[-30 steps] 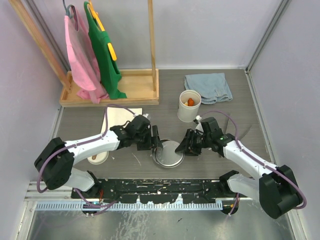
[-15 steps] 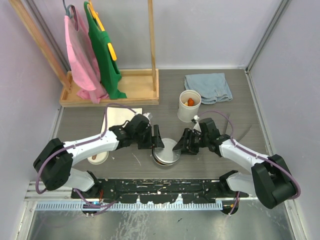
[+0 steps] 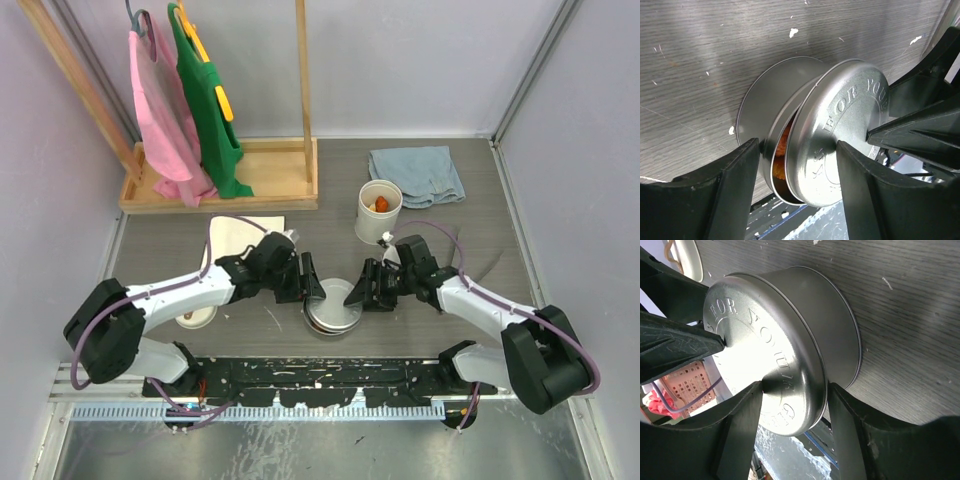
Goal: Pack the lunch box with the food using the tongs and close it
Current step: Close the box lid on the packing box.
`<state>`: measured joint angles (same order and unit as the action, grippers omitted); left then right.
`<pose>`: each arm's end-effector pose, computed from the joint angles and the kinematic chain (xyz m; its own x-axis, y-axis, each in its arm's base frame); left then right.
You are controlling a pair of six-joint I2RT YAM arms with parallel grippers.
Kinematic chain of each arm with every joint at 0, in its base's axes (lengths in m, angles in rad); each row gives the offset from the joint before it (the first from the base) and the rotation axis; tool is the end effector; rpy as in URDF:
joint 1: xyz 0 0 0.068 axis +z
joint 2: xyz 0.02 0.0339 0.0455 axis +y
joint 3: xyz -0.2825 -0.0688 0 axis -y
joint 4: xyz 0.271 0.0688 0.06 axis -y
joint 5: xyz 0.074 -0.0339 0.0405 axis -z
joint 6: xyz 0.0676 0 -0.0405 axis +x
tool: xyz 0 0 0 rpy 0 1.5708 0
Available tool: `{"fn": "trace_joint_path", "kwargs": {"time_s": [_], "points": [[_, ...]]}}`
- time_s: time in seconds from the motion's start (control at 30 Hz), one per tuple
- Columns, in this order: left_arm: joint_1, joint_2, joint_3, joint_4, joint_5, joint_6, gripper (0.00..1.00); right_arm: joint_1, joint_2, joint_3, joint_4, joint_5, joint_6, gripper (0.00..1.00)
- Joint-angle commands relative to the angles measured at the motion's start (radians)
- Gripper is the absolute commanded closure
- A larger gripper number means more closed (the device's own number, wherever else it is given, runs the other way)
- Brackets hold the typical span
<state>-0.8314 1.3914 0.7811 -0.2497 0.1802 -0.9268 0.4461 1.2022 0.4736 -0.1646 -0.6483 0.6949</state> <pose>0.2051 -0.2429 0.1788 -0.9509 -0.1249 -0.2831 0.0754 0.7939 -0.6033 0.1994 0.1406 0.1417 -0.9787 0.0977 -0.1803 -0.0765 0.6421 0.7628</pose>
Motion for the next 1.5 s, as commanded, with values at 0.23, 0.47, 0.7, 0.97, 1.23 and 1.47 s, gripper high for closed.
{"fn": "trace_joint_path", "kwargs": {"time_s": [0.23, 0.47, 0.7, 0.97, 1.23, 1.47], "points": [[0.0, -0.108, -0.075, 0.082, -0.009, -0.105, 0.32, 0.052, 0.007, 0.089, -0.077, 0.061, -0.043, 0.39], [0.0, -0.2, -0.089, 0.018, -0.041, -0.117, 0.24, 0.065, 0.024, 0.104, -0.098, 0.049, -0.071, 0.39], [0.0, -0.305, -0.144, -0.077, -0.058, -0.241, 0.24, 0.084, 0.034, 0.109, -0.105, 0.052, -0.081, 0.39], [-0.052, -0.355, -0.241, -0.041, -0.076, -0.447, 0.26, 0.098, 0.038, 0.117, -0.11, 0.058, -0.081, 0.39], [-0.093, -0.323, -0.241, 0.06, -0.124, -0.499, 0.24, 0.108, 0.046, 0.127, -0.11, 0.067, -0.078, 0.39], [-0.092, -0.307, -0.251, 0.085, -0.149, -0.456, 0.3, 0.112, 0.048, 0.134, -0.106, 0.07, -0.068, 0.39]]}}
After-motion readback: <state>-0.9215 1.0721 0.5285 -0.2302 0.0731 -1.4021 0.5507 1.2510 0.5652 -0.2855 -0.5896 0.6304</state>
